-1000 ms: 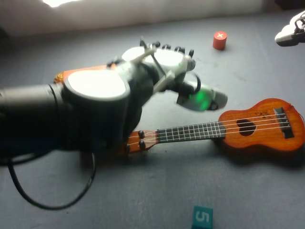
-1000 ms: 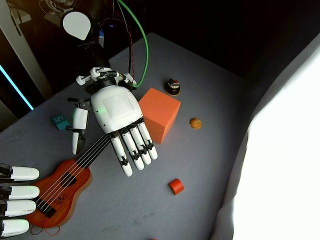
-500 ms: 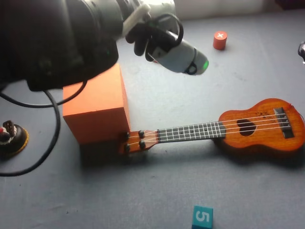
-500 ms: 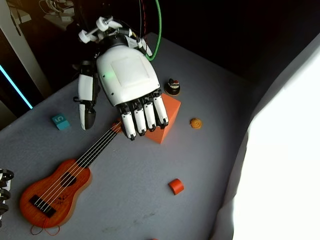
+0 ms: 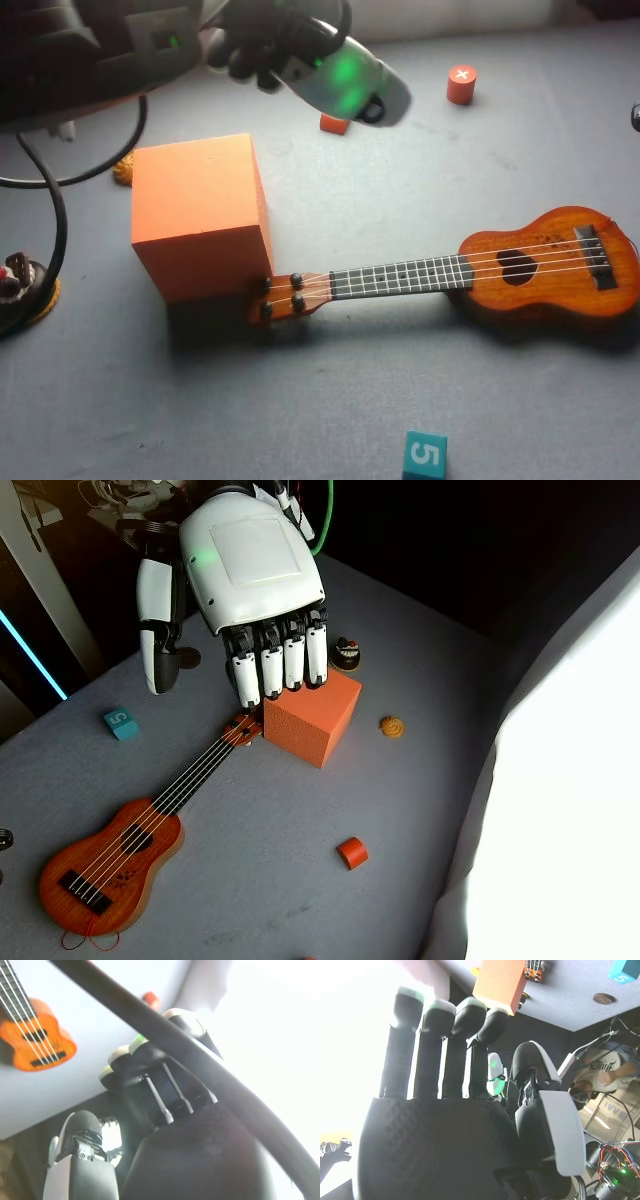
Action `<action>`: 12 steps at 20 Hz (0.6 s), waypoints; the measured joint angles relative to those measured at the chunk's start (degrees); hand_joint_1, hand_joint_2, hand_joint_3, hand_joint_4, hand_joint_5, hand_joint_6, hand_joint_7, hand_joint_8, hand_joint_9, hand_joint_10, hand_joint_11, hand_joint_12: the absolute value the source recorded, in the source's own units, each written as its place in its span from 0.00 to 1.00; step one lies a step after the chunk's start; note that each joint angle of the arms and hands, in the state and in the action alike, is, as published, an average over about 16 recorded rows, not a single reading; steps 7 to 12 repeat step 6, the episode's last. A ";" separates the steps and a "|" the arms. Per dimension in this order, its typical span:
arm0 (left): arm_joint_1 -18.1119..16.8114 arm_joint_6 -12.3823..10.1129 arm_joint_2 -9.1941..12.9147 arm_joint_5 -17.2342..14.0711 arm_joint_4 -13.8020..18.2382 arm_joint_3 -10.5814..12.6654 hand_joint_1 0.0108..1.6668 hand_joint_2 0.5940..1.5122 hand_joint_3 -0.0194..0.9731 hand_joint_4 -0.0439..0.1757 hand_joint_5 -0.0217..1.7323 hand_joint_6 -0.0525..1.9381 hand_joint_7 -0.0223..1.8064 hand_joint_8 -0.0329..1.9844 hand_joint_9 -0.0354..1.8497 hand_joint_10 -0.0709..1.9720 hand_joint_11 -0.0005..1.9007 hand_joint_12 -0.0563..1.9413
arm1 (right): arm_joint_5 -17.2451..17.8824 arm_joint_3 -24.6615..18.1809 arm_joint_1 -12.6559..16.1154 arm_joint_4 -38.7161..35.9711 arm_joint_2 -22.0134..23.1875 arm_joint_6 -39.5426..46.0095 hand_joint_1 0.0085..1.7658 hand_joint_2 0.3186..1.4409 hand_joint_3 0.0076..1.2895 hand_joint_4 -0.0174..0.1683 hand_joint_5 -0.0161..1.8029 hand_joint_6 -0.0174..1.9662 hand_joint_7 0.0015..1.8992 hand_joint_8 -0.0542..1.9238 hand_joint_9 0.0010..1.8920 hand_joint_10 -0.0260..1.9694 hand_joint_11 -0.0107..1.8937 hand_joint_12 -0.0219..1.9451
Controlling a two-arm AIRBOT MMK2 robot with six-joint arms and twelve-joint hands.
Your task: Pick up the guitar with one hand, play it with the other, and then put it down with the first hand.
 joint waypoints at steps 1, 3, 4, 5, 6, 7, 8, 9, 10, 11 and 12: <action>-0.20 0.34 0.19 0.06 -0.25 -0.11 0.12 0.62 0.02 0.21 0.50 0.92 0.55 0.88 0.51 0.95 0.40 0.99 | 0.02 -0.01 -0.01 -0.02 0.00 0.00 0.16 0.93 0.01 0.13 0.37 0.78 0.43 0.83 0.39 0.96 0.39 0.98; -0.43 0.70 0.58 0.21 -0.56 -0.31 0.12 0.62 0.02 0.21 0.50 0.95 0.55 0.91 0.52 0.97 0.41 0.99 | 0.05 -0.03 -0.03 -0.07 0.00 -0.01 0.16 0.93 0.01 0.13 0.37 0.78 0.43 0.83 0.40 0.96 0.40 0.98; -0.50 0.86 0.76 0.30 -0.68 -0.41 0.12 0.63 0.02 0.21 0.50 0.96 0.55 0.92 0.53 0.97 0.42 0.99 | 0.07 -0.04 -0.05 -0.10 0.00 -0.01 0.16 0.93 0.01 0.13 0.37 0.79 0.43 0.84 0.41 0.97 0.40 0.98; -0.58 1.02 0.93 0.40 -0.78 -0.49 0.12 0.63 0.02 0.21 0.50 0.97 0.55 0.93 0.53 0.98 0.43 0.99 | 0.09 -0.06 -0.06 -0.13 0.00 -0.01 0.16 0.93 0.01 0.13 0.36 0.79 0.43 0.84 0.41 0.97 0.41 0.98; -0.65 1.16 1.05 0.48 -0.84 -0.55 0.12 0.63 0.02 0.21 0.50 0.97 0.55 0.93 0.53 0.98 0.43 0.99 | 0.11 -0.07 -0.08 -0.15 0.01 -0.02 0.16 0.93 0.01 0.13 0.36 0.79 0.43 0.84 0.41 0.97 0.41 0.98; -0.65 1.16 1.05 0.48 -0.84 -0.55 0.12 0.63 0.02 0.21 0.50 0.97 0.55 0.93 0.53 0.98 0.43 0.99 | 0.11 -0.07 -0.08 -0.15 0.01 -0.02 0.16 0.93 0.01 0.13 0.36 0.79 0.43 0.84 0.41 0.97 0.41 0.98; -0.65 1.16 1.05 0.48 -0.84 -0.55 0.12 0.63 0.02 0.21 0.50 0.97 0.55 0.93 0.53 0.98 0.43 0.99 | 0.11 -0.07 -0.08 -0.15 0.01 -0.02 0.16 0.93 0.01 0.13 0.36 0.79 0.43 0.84 0.41 0.97 0.41 0.98; -0.65 1.16 1.05 0.48 -0.84 -0.55 0.12 0.63 0.02 0.21 0.50 0.97 0.55 0.93 0.53 0.98 0.43 0.99 | 0.11 -0.07 -0.08 -0.15 0.01 -0.02 0.16 0.93 0.01 0.13 0.36 0.79 0.43 0.84 0.41 0.97 0.41 0.98; -0.65 1.16 1.05 0.48 -0.84 -0.55 0.12 0.63 0.02 0.21 0.50 0.97 0.55 0.93 0.53 0.98 0.43 0.99 | 0.11 -0.07 -0.08 -0.15 0.01 -0.02 0.16 0.93 0.01 0.13 0.36 0.79 0.43 0.84 0.41 0.97 0.41 0.98; -0.65 1.16 1.05 0.48 -0.84 -0.55 0.12 0.63 0.02 0.21 0.50 0.97 0.55 0.93 0.53 0.98 0.43 0.99 | 0.11 -0.07 -0.08 -0.15 0.01 -0.02 0.16 0.93 0.01 0.13 0.36 0.79 0.43 0.84 0.41 0.97 0.41 0.98; -0.65 1.16 1.05 0.48 -0.84 -0.55 0.12 0.63 0.02 0.21 0.50 0.97 0.55 0.93 0.53 0.98 0.43 0.99 | 0.11 -0.07 -0.08 -0.15 0.01 -0.02 0.16 0.93 0.01 0.13 0.36 0.79 0.43 0.84 0.41 0.97 0.41 0.98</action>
